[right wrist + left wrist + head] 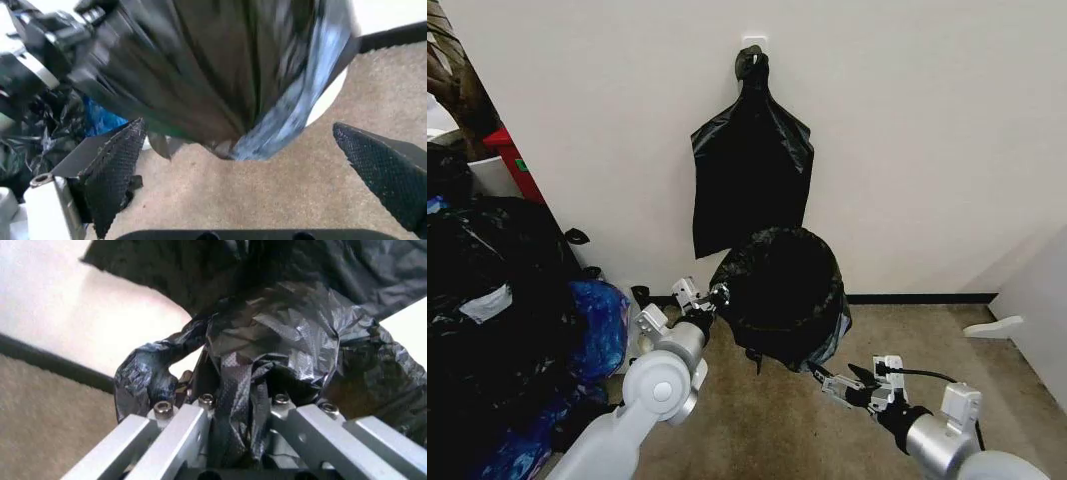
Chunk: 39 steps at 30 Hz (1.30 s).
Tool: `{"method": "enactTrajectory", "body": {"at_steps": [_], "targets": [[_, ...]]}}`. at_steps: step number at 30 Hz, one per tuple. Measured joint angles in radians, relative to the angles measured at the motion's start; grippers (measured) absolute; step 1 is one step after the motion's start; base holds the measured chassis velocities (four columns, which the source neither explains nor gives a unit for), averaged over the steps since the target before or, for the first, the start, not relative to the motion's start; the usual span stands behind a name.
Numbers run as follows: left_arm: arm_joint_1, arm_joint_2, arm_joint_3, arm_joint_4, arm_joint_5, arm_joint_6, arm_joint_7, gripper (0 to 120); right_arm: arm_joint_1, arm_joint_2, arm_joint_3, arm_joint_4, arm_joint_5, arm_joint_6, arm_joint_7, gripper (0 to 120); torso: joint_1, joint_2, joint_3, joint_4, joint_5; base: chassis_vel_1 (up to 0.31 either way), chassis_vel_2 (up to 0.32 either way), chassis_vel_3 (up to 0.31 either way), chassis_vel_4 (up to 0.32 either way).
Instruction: Place the garbage bag over the trash bin.
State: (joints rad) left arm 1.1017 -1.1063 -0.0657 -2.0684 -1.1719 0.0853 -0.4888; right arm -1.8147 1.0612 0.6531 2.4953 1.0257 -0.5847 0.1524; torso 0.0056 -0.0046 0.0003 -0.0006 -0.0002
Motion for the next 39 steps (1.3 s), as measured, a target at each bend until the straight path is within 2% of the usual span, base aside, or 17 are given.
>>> {"method": "enactTrajectory", "body": {"at_steps": [3,5,6,9,15,20,30,35,39], "targets": [[0.017,0.013,-0.001,0.019,0.132,0.003,0.067,5,0.008,-0.043,0.041,0.010,0.072,-0.006,0.077,100,0.000,0.000,0.000,-0.0002,0.0003,0.000,0.000,0.000,0.000],[0.021,0.016,-0.001,0.022,0.154,0.003,0.080,5,0.022,-0.052,0.045,0.010,0.088,-0.007,0.102,100,0.000,0.000,0.000,-0.0002,0.0003,0.000,0.000,0.000,0.000],[0.027,0.019,0.000,0.022,0.172,0.008,0.087,5,0.056,-0.072,0.049,0.010,0.129,-0.009,0.160,100,0.000,0.000,0.000,0.0002,0.0005,0.000,0.000,0.000,0.000],[0.045,0.016,0.006,0.011,0.146,0.041,0.048,5,0.114,-0.099,0.050,0.010,0.172,0.001,0.233,100,0.000,0.000,0.000,0.0005,0.0005,0.000,0.000,0.000,0.000],[0.105,-0.013,0.020,0.028,0.183,0.046,0.048,5,0.099,-0.074,0.050,0.009,0.169,0.025,0.239,100,0.000,0.000,0.000,-0.0002,0.0004,0.000,0.000,0.000,0.000],[0.120,-0.026,0.049,0.051,0.233,0.034,0.062,5,0.115,-0.069,0.050,0.008,0.175,0.046,0.249,100,0.000,0.000,0.000,0.0003,0.0004,0.000,0.000,0.000,0.000],[0.109,-0.074,0.083,0.104,0.183,0.027,0.014,5,0.095,-0.018,0.035,0.006,0.158,0.070,0.251,100,0.000,0.000,0.000,0.0000,0.0005,0.000,0.000,0.000,0.000],[0.105,-0.090,0.092,0.124,0.183,0.052,-0.011,5,0.101,-0.011,0.035,0.006,0.157,0.072,0.253,100,0.000,0.000,0.000,-0.0001,0.0003,0.000,0.000,0.000,0.000],[0.109,-0.087,0.110,0.126,0.207,0.057,0.001,20,0.108,0.000,0.031,0.005,0.159,0.071,0.252,100,0.000,0.000,0.000,0.0000,0.0004,0.000,0.000,0.000,0.000]]}}
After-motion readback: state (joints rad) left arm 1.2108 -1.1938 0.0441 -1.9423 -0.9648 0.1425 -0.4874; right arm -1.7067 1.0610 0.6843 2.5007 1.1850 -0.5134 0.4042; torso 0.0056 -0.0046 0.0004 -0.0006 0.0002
